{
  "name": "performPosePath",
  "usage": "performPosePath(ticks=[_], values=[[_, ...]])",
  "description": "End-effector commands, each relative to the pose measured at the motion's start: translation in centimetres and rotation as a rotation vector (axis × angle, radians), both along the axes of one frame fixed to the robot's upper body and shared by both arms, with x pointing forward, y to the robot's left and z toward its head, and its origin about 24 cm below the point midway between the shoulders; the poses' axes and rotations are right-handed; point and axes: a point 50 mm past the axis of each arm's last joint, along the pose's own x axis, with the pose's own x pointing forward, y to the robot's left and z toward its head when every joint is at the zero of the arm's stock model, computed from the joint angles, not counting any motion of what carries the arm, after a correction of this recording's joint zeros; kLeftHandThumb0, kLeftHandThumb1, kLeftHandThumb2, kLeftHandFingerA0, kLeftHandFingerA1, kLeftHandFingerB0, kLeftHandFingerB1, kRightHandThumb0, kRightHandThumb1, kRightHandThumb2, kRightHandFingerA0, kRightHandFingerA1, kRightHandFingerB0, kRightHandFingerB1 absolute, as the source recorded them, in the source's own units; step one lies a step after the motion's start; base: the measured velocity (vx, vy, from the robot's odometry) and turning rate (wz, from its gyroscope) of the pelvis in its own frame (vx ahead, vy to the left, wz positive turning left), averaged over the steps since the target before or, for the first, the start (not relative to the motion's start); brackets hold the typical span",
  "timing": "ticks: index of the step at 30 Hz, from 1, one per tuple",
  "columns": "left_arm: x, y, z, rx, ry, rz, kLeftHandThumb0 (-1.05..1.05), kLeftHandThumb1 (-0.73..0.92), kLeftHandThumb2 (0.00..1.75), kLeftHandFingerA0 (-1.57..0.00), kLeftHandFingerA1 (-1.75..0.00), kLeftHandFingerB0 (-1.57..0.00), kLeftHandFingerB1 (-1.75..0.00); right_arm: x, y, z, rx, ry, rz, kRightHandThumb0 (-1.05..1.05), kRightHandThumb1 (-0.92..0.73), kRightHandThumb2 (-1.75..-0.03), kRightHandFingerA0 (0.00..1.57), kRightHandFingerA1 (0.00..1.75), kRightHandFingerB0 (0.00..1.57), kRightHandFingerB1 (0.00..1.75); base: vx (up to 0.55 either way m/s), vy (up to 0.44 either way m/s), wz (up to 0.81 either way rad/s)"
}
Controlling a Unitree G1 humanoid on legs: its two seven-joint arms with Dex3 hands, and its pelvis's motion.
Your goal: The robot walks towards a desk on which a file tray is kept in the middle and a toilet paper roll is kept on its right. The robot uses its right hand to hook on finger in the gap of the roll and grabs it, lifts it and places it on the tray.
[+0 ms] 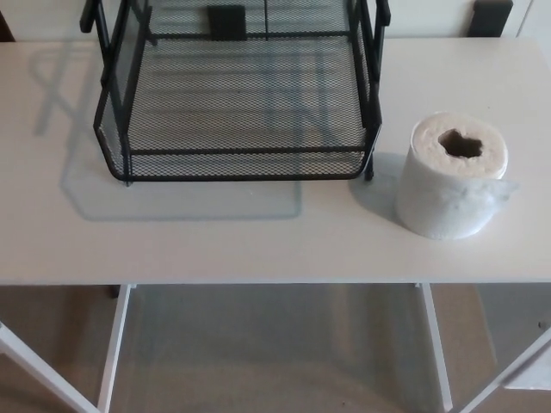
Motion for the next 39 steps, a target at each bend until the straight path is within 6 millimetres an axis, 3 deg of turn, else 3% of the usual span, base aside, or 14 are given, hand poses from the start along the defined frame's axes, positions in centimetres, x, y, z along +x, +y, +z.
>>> performPosePath(ticks=[1,17,18,19,24,25,26,28,29,31,35,36,37,39], values=[[-0.4,0.7,0.4,0.026,0.014,0.003,-0.38,0.79,0.63,-0.48,-0.79,-0.44,-0.51,-0.1,0.2,-0.3,0.003,0.001,0.004,-0.53,-0.63,-0.59,0.39,0.6,0.46,0.36,0.0,0.0,0.0],[-0.4,0.6,0.4,0.032,0.028,-0.005,-0.38,0.79,0.63,-0.48,-0.79,-0.44,-0.51,-0.7,0.2,-0.6,0.009,0.017,-0.008,-0.53,-0.63,-0.59,0.39,0.6,0.46,0.36,0.0,0.0,0.0],[-4.0,2.4,0.9,-0.129,0.02,0.171,-0.5,0.78,0.63,-0.34,-0.59,-0.26,-0.43,10.3,4.3,6.4,0.085,-0.502,0.419,-0.57,-0.63,-0.6,0.29,0.46,0.08,0.21,0.0,0.0,0.0],[-5.3,3.2,1.0,-0.204,0.001,0.248,-0.52,0.78,0.63,-0.25,-0.54,-0.19,-0.4,13.5,7.0,10.8,0.095,-0.705,0.633,-0.59,-0.65,-0.59,0.28,0.47,0.05,0.26,0.0,0.0,0.0],[-3.8,3.5,0.9,-0.263,-0.065,0.192,-0.6,0.76,0.62,-0.23,-0.55,-0.19,-0.38,14.6,6.7,14.4,0.174,-0.886,0.57,-0.58,-0.66,-0.6,0.21,0.47,0.01,0.29,0.0,-0.001,-0.01],[-3.7,3.4,0.9,-0.261,-0.065,0.165,-0.63,0.78,0.62,-0.24,-0.54,-0.2,-0.39,14.7,6.7,14.9,0.189,-0.91,0.557,-0.59,-0.48,-0.87,0.16,0.55,0.0,0.24,0.0,0.0,0.0],[-3.4,3.1,1.0,-0.255,-0.06,0.135,-0.6,0.8,0.63,-0.25,-0.54,-0.21,-0.41,14.9,6.6,15.7,0.193,-0.938,0.552,-0.56,-0.68,-0.6,0.23,0.46,0.0,0.27,0.0,0.0,0.0],[-2.7,2.8,1.4,-0.219,-0.064,0.06,-0.62,0.61,1.02,-0.34,-0.65,-0.16,-0.5,15.3,6.2,17.6,0.218,-1.02,0.484,-0.57,-0.65,-0.62,0.26,0.48,0.04,0.22,0.0,0.0,0.0],[-2.8,2.6,1.5,-0.214,-0.063,0.024,-0.64,0.8,0.64,-0.32,-0.56,-0.27,-0.4,15.4,5.9,18.4,0.225,-1.05,0.453,-0.56,-0.65,-0.62,0.27,0.47,0.04,0.2,0.0,0.0,0.0],[-2.6,2.5,1.5,-0.24,-0.076,0.058,-0.62,0.79,0.63,-0.31,-0.58,-0.26,-0.42,15.6,6.0,18.9,0.234,-1.068,0.44,-0.56,-0.48,-0.85,0.21,0.54,0.01,0.23,0.0,0.0,0.0],[-3.2,2.8,1.2,-0.231,-0.062,0.065,-0.62,0.8,0.63,-0.29,-0.58,-0.23,-0.41,16.2,6.9,19.6,0.259,-1.08,0.47,-0.51,-0.65,-0.59,0.25,0.42,0.01,0.25,0.0,0.0,0.0],[-3.6,3.0,1.0,-0.228,-0.038,0.104,-0.59,0.79,0.63,-0.32,-0.57,-0.26,-0.4,17.0,8.0,20.4,0.271,-1.062,0.532,-0.5,-0.47,-0.83,0.18,0.52,0.0,0.23,0.0,0.0,0.0],[-3.8,3.0,0.9,-0.234,-0.044,0.114,-0.6,0.61,1.0,-0.34,-0.65,-0.18,-0.51,17.3,8.5,20.7,0.285,-1.064,0.567,-0.5,-0.46,-0.83,0.19,0.53,0.0,0.24,0.0,0.0,0.0],[-4.3,3.0,0.5,-0.232,-0.029,0.154,-0.57,0.59,0.98,-0.34,-0.64,-0.19,-0.51,18.2,9.8,21.5,0.281,-0.999,0.67,-0.58,-0.48,-0.84,0.24,0.52,0.01,0.22,0.0,0.0,0.0]])
